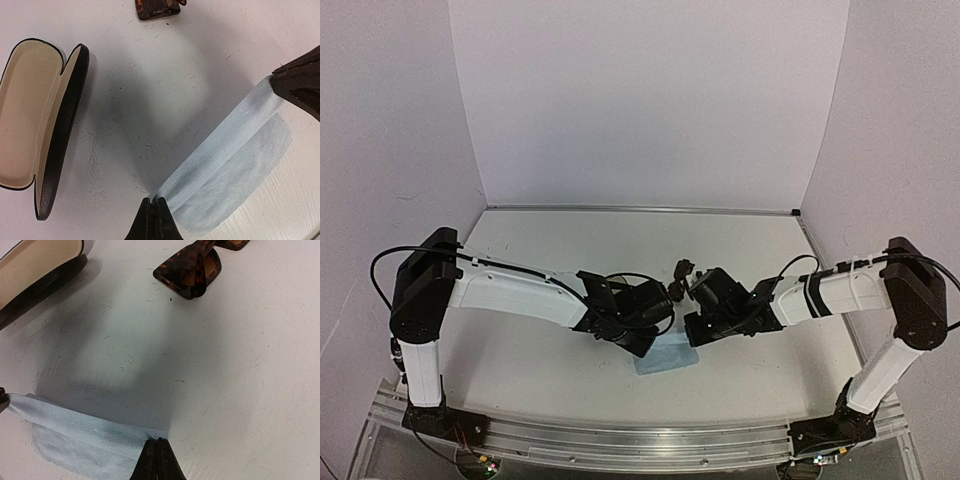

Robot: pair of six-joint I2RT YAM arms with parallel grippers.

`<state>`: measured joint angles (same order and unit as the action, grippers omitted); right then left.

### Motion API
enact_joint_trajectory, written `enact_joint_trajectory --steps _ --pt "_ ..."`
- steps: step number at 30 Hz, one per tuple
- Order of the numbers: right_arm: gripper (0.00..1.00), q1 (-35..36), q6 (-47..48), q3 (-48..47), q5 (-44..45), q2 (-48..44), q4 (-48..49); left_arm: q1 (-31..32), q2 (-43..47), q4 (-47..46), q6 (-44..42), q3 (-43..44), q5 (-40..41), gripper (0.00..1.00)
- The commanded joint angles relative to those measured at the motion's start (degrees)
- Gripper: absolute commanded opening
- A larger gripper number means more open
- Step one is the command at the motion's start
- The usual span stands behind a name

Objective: Organize the sunglasses
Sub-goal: Fold the glasses cleaning cloth at the center of the board.

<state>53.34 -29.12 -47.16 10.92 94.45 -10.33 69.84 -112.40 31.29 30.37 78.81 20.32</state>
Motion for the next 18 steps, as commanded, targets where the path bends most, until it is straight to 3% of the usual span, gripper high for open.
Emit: enact_joint_trajectory --steps 1,18 --pt "0.02 0.8 -0.9 0.6 0.3 -3.2 2.6 0.9 1.2 1.5 1.4 2.5 2.2 0.00" --pt "0.05 1.6 -1.6 2.6 0.3 -4.2 3.5 2.4 -0.1 2.9 2.8 2.9 3.1 0.00"
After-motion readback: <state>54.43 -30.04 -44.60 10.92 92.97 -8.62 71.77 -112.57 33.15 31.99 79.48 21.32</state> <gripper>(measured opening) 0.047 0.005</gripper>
